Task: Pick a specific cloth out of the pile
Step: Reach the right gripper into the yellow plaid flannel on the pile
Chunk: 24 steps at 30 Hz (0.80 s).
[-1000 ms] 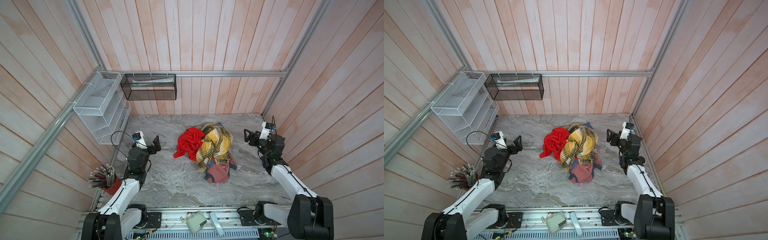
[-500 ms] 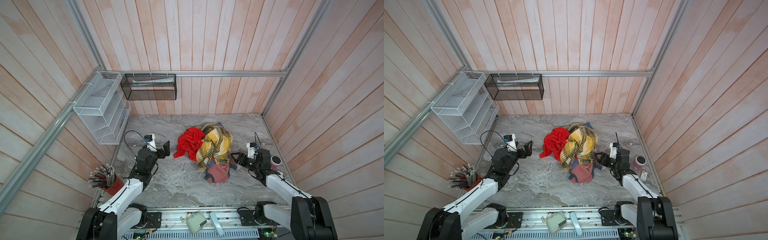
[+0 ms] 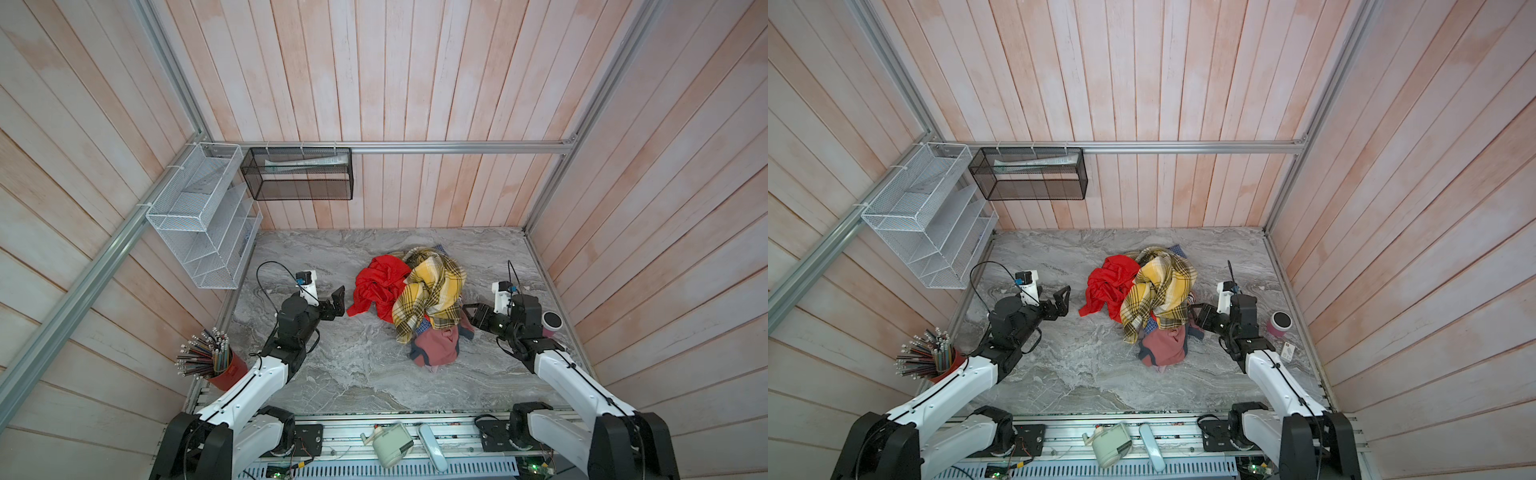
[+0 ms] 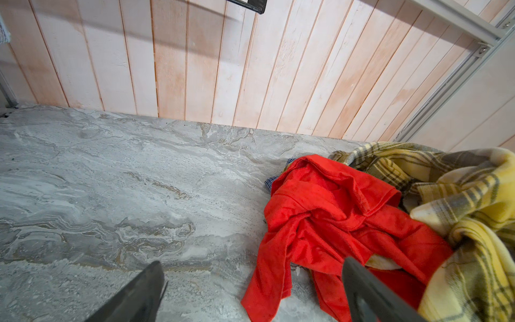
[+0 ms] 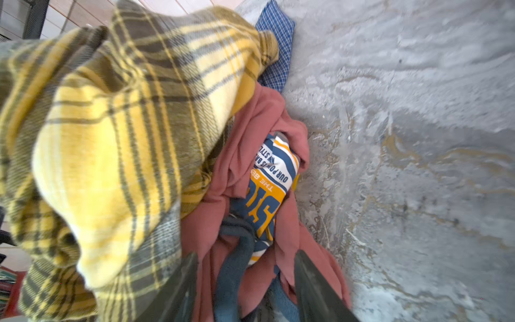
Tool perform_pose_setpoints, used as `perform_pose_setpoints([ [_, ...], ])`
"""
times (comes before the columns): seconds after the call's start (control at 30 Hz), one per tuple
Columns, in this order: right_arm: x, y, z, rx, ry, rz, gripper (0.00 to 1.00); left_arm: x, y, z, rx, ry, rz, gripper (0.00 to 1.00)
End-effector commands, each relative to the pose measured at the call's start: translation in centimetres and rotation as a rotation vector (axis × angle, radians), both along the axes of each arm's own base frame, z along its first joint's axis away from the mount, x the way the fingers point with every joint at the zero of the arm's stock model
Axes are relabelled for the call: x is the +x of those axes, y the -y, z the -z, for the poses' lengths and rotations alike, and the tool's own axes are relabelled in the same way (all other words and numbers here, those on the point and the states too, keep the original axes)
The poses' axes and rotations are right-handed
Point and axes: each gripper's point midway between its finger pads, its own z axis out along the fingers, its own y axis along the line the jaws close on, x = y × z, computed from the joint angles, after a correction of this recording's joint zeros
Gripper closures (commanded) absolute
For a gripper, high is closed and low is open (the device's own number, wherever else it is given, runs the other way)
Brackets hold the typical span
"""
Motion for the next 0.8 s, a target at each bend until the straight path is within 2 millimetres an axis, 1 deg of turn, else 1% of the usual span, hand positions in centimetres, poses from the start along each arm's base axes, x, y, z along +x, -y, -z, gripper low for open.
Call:
perform_pose_setpoints([
  [0.0,-0.6,-1.4,-3.7,-0.189,0.133,-0.037,0.45,0.4,-0.3,-1.0,0.000,0.016,-0.030,0.00],
  [0.03,-1.0,-2.1,-4.8,-0.261,0.184,-0.050,0.44,0.4,-0.2,-1.1,0.000,0.018,-0.026,0.00],
  [0.1,-1.9,-3.3,-5.9,-0.348,0.236,-0.078,0.44,0.6,-0.2,-1.0,0.000,0.004,-0.028,0.00],
  [0.17,-2.9,-4.4,-6.3,-0.400,0.269,-0.126,0.48,0.9,-0.2,-0.9,-0.004,-0.020,-0.034,0.00],
  [0.23,-3.9,-5.6,-6.2,-0.447,0.304,-0.166,0.51,1.1,-0.1,-0.9,-0.010,-0.036,-0.036,0.00],
  [0.3,-4.8,-6.9,-5.5,-0.508,0.325,-0.227,0.54,1.3,0.0,-1.1,-0.014,-0.040,-0.032,0.00],
  [0.33,-5.1,-7.4,-5.0,-0.551,0.322,-0.248,0.55,1.4,0.1,-1.2,-0.014,-0.040,-0.027,0.00],
  [0.43,-6.4,-9.6,-3.4,-0.696,0.331,-0.350,0.60,1.4,0.1,-1.4,-0.015,-0.043,-0.027,0.00],
  [0.5,-7.0,-10.9,-2.4,-0.794,0.351,-0.404,0.60,1.3,0.0,-1.5,-0.014,-0.046,-0.030,0.00],
  [0.63,-7.2,-12.5,-0.3,-0.928,0.342,-0.484,0.60,1.0,-0.3,-1.3,-0.013,-0.052,-0.040,0.00],
  [0.77,-7.0,-13.4,0.7,-0.984,0.338,-0.526,0.59,0.6,-0.6,-1.1,-0.007,-0.061,-0.048,0.00],
])
